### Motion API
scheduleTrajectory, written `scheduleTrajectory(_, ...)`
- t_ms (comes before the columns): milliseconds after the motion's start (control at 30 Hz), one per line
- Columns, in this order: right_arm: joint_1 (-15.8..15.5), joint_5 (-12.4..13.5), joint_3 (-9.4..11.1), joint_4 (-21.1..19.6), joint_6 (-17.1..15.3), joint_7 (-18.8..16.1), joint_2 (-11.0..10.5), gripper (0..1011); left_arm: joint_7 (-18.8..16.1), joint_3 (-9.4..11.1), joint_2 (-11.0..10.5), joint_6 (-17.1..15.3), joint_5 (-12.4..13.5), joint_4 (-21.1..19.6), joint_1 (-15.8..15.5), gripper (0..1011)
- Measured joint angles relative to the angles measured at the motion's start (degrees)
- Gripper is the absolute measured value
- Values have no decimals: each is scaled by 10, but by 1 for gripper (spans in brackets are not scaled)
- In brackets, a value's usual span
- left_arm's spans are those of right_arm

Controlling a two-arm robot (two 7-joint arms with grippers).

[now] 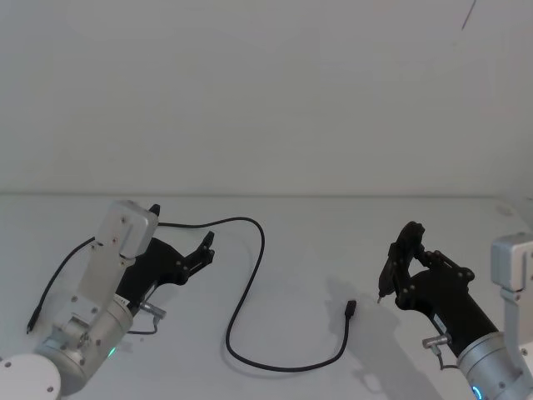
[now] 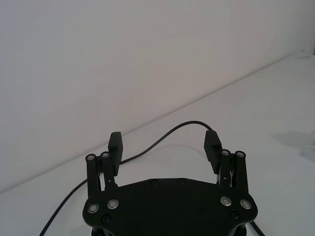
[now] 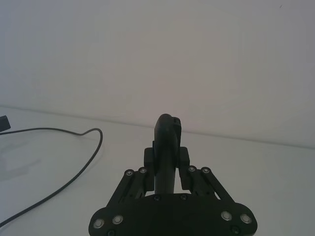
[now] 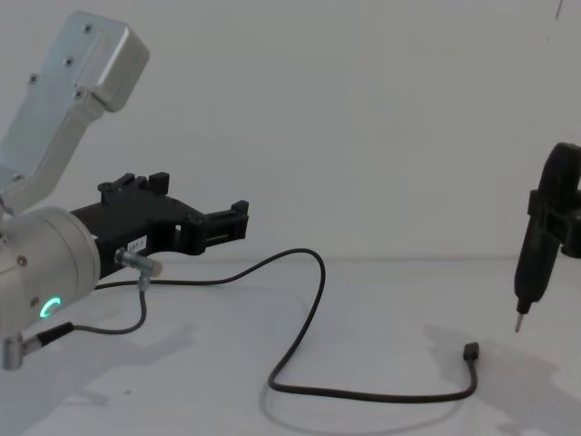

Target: Pick up the data cable with the one hand.

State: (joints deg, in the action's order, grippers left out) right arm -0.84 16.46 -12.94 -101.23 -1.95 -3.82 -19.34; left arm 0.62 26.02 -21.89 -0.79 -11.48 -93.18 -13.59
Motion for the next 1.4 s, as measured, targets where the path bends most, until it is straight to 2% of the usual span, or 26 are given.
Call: scheduleTrajectory(1400,0,0,0,0,0,0,0,279,0,0,0,0,0,0,0,1001)
